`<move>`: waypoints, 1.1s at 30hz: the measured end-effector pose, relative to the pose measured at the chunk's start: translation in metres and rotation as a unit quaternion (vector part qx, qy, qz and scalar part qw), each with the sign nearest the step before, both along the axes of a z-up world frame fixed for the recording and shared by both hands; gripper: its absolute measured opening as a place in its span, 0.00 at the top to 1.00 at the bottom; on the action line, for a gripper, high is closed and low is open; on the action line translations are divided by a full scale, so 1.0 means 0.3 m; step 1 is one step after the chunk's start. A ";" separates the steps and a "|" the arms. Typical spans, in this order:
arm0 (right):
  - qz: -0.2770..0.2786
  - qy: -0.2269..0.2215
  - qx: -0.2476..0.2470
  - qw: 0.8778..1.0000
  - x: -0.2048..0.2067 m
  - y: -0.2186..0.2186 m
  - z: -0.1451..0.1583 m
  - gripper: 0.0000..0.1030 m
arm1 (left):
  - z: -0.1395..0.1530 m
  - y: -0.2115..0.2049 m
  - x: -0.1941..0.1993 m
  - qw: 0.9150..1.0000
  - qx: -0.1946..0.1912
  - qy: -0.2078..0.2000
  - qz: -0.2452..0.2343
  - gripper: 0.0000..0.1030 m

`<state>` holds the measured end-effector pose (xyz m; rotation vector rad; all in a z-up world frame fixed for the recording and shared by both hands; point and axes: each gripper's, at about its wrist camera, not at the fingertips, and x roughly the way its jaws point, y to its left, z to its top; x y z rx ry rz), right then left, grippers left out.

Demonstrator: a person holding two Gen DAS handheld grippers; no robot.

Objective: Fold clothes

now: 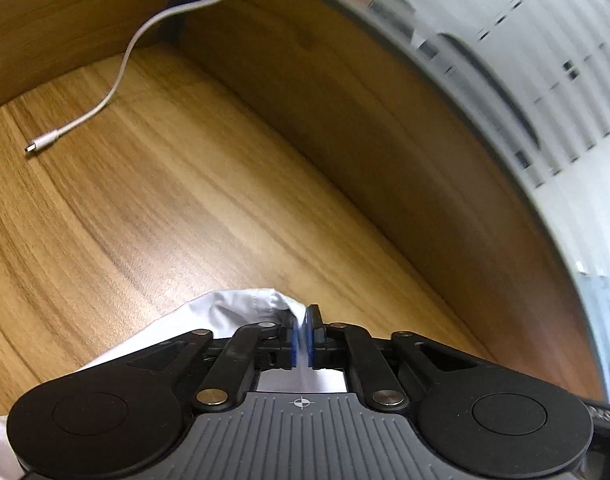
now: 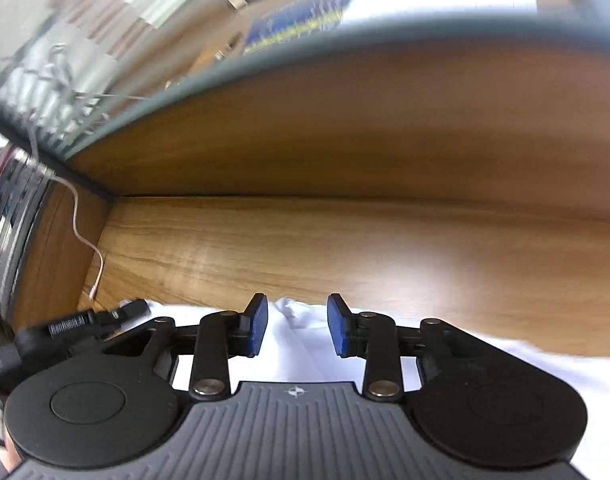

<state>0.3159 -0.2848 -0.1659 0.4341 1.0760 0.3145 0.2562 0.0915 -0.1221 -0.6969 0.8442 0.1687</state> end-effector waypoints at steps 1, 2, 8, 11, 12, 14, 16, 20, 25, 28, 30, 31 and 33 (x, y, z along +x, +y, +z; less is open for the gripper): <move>0.002 -0.010 -0.012 1.000 -0.033 -0.021 0.033 0.64 | 0.021 -0.003 -0.015 1.000 0.001 -0.010 -0.001 0.60; 0.004 -0.020 -0.024 1.000 -0.066 -0.042 0.066 0.64 | 0.042 -0.006 -0.031 1.000 0.002 -0.019 -0.002 0.41; -0.023 -0.048 -0.049 0.997 -0.348 -0.234 0.211 0.56 | 0.200 -0.032 -0.129 0.997 0.039 -0.054 -0.025 0.05; -0.044 -0.042 -0.062 0.996 -0.498 -0.291 0.247 0.54 | 0.269 -0.067 -0.184 0.994 0.069 -0.061 -0.050 0.04; -0.051 -0.039 -0.068 0.996 -0.553 -0.311 0.258 0.53 | 0.284 -0.080 -0.209 0.993 0.076 -0.062 -0.058 0.04; -0.064 -0.036 -0.081 0.994 -0.665 -0.353 0.269 0.52 | 0.305 -0.108 -0.268 0.992 0.085 -0.060 -0.075 0.03; -0.078 -0.030 -0.088 0.993 -0.774 -0.405 0.274 0.52 | 0.325 -0.135 -0.326 0.990 0.094 -0.058 -0.093 0.03; -0.115 -0.018 -0.105 0.988 -1.025 -0.545 0.241 0.52 | 0.325 -0.167 -0.416 0.986 0.105 -0.049 -0.120 0.03; -0.182 0.015 -0.075 0.980 -1.236 -0.622 0.126 0.52 | 0.321 -0.191 -0.522 0.983 0.123 -0.031 -0.135 0.03; -0.229 0.040 -0.042 0.972 -1.308 -0.635 0.031 0.52 | 0.326 -0.188 -0.580 0.981 0.140 -0.020 -0.130 0.03; -0.258 0.057 -0.021 0.964 -1.336 -0.622 -0.039 0.52 | 0.330 -0.186 -0.619 0.980 0.152 -0.012 -0.128 0.03; -0.275 0.065 -0.010 0.959 -1.341 -0.614 -0.072 0.51 | 0.332 -0.185 -0.638 0.979 0.158 -0.008 -0.126 0.03; -0.305 0.074 0.020 0.949 -1.354 -0.617 -0.125 0.51 | 0.339 -0.180 -0.676 0.978 0.169 -0.003 -0.120 0.03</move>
